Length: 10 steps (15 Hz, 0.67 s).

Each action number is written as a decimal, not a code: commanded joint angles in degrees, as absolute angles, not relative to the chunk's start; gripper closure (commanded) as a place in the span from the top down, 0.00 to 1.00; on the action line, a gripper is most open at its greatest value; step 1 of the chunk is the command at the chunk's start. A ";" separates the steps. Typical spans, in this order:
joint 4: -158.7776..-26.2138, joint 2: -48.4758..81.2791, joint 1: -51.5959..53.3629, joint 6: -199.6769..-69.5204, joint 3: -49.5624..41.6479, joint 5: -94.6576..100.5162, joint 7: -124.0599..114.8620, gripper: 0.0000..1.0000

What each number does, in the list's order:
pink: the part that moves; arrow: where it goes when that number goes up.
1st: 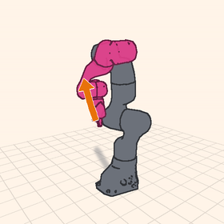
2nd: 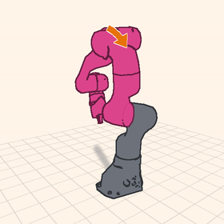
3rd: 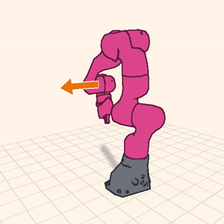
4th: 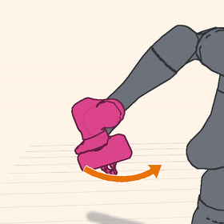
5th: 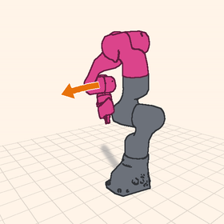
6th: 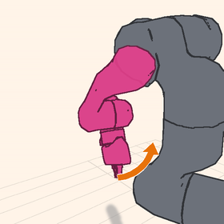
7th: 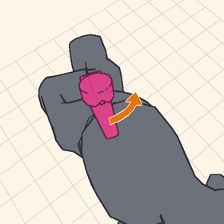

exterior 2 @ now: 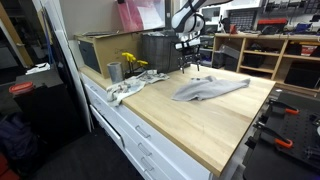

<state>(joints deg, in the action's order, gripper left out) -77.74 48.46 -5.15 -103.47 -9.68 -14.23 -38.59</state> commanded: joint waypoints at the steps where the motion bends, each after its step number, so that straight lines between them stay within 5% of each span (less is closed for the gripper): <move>1: -77.93 49.56 -7.18 -103.72 -10.79 -13.14 -39.13 0.75; 3: -77.22 50.61 -8.28 -103.84 -11.37 -13.00 -39.18 0.68; 6: -76.25 52.10 -9.30 -104.39 -12.18 -12.90 -39.60 0.93; 10: -73.06 55.27 -10.34 -106.17 -12.42 -14.28 -42.61 1.00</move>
